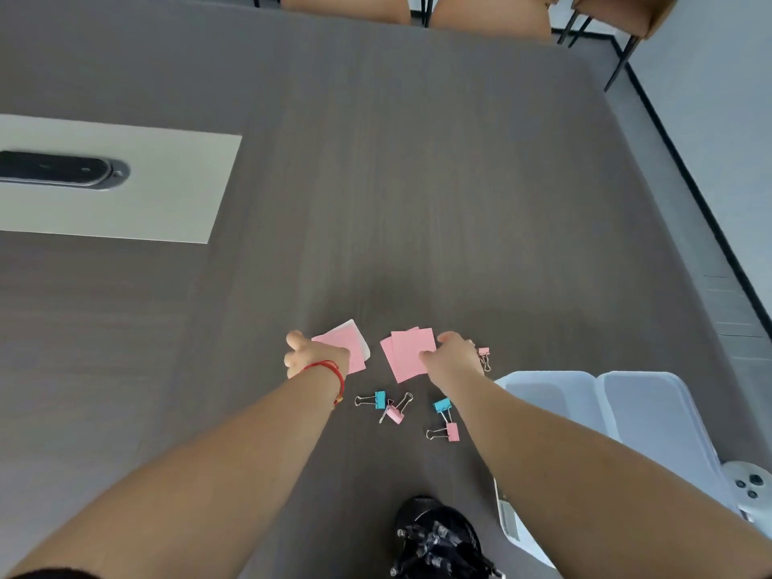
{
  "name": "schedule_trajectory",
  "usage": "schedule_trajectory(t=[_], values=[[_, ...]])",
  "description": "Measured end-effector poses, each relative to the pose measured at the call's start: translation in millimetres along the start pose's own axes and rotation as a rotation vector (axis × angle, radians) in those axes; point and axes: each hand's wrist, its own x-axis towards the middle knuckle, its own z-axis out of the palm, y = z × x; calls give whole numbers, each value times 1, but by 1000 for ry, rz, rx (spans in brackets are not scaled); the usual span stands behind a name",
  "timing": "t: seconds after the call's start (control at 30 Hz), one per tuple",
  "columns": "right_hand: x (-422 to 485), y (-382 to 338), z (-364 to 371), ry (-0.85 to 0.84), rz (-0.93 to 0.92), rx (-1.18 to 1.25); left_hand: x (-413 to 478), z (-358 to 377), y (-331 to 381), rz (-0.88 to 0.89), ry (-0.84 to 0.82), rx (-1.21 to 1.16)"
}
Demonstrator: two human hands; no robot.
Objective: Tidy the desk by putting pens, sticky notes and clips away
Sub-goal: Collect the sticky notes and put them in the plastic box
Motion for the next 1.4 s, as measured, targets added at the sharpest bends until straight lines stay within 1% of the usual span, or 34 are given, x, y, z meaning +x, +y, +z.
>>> schedule_trajectory(t=[0.1, 0.23, 0.33, 0.4, 0.47, 0.53, 0.57, 0.7, 0.77, 0.8, 0.87, 0.9, 0.97, 1.0, 1.03, 1.07, 1.13, 1.17, 1.23, 1.3, 1.33, 1.4], values=[[14, -1, 14, 96, 15, -183, -3, 16, 4, -39, 99, 121], [23, -7, 26, 120, 36, -262, 3, 24, 13, -59, 137, 164], [29, -12, 27, 81, 115, -243, 12, 26, 17, -103, 136, 131], [32, -16, 27, 22, 171, -194, 17, 28, 18, -135, 116, 110], [35, -19, 28, -53, 189, -179, 25, 30, 14, -138, 72, 127], [36, -20, 31, -108, 173, -213, 24, 29, 15, -123, 40, 177], [37, -19, 32, -107, 159, -222, 19, 27, 17, -102, 31, 200], [29, -18, 26, -4, 100, -199, 11, 22, 18, 60, 33, 210], [27, -20, 19, 43, 42, -116, 8, 23, 12, 139, 37, 159], [25, -24, 14, 28, -5, -18, 5, 24, 10, 151, 16, 104], [17, -34, 6, -63, -60, 254, -1, 24, 9, 143, -52, -32], [12, -38, 3, -121, -41, 411, -1, 24, 7, 145, -91, -85], [3, -45, -1, -316, 53, 678, 4, 24, 2, 187, -222, -168], [1, -45, 1, -401, 62, 712, 5, 23, 1, 235, -321, -193], [0, -44, 3, -447, 23, 649, 8, 21, -3, 272, -392, -232], [0, -42, 6, -447, -41, 526, 4, 16, -4, 245, -445, -301], [-4, -40, 10, -357, -171, 309, 3, 7, -4, 105, -529, -458], [-6, -38, 12, -330, -206, 273, 4, 3, -6, 83, -595, -486], [-11, -36, 12, -363, -240, 247, 4, -6, -7, 97, -722, -499], [-19, -36, 9, -388, -259, 188, 5, -17, -8, 75, -793, -483], [-23, -35, 8, -367, -273, 173, 4, -21, -9, 63, -812, -459], [-34, -36, 5, -271, -284, 176, 1, -26, -8, 103, -885, -405]])
